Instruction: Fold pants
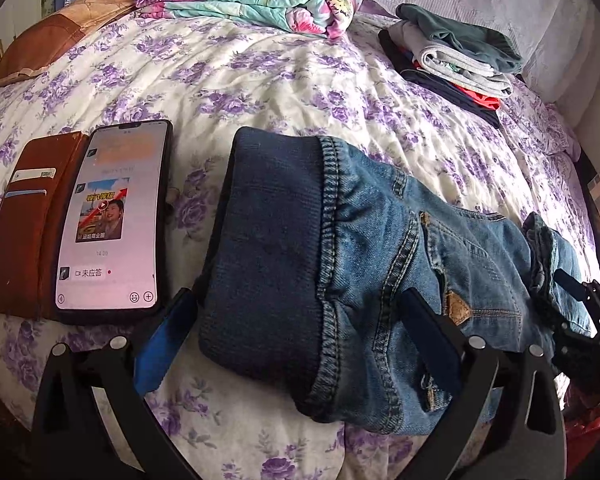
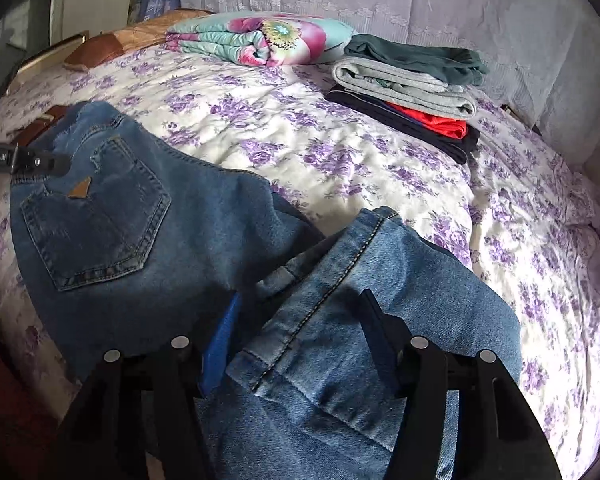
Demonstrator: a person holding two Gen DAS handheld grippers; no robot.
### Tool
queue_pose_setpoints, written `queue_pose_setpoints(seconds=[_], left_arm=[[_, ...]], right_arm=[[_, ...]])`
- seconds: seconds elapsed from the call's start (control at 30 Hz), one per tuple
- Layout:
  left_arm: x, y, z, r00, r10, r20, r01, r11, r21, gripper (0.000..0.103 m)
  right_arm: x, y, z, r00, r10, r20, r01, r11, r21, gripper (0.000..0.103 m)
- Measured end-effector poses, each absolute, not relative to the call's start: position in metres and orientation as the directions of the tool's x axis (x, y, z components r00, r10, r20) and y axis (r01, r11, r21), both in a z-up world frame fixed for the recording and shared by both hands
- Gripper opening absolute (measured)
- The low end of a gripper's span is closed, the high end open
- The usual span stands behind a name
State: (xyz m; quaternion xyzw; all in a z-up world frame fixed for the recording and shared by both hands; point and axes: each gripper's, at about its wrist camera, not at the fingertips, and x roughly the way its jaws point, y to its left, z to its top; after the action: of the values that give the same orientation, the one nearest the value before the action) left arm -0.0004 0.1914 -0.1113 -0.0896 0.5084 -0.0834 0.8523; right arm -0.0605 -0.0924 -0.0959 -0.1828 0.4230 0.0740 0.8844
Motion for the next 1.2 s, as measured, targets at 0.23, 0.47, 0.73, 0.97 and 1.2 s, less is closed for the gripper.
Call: queue_pose_setpoints(seconds=[0.23,0.47,0.73,0.97,1.2], left_arm=[[0.001,0.191,-0.113,0.466,-0.234,-0.853,0.056,0.970,-0.236,0.098],[0.001,0.191,-0.114,0.469,-0.234,-0.852,0.051,0.970,-0.239,0.098],[0.001,0.191,-0.115,0.467,-0.240,-0.851,0.057,0.969,-0.242,0.098],[0.004,0.191,-0.117,0.466,-0.243,-0.851,0.047,0.967,-0.250,0.099],[0.003,0.190,-0.116,0.465,-0.235,-0.854,0.053,0.970,-0.238,0.099]], right_arm=[[-0.049,-0.107,-0.095,0.634,-0.010,-0.774,-0.218,0.957,-0.191,0.058],[-0.057,-0.084,-0.111,0.682,-0.133,-0.719,-0.257,0.877,-0.406,0.059],[-0.057,-0.132,-0.054,0.608,0.150,-0.779,-0.227,0.974,0.011,0.017],[-0.094,-0.129,-0.025,0.456,0.328,-0.827,-0.405,0.904,0.135,0.017],[-0.091,-0.122,-0.079,0.345,0.393,-0.853,-0.322,0.903,0.285,0.047]])
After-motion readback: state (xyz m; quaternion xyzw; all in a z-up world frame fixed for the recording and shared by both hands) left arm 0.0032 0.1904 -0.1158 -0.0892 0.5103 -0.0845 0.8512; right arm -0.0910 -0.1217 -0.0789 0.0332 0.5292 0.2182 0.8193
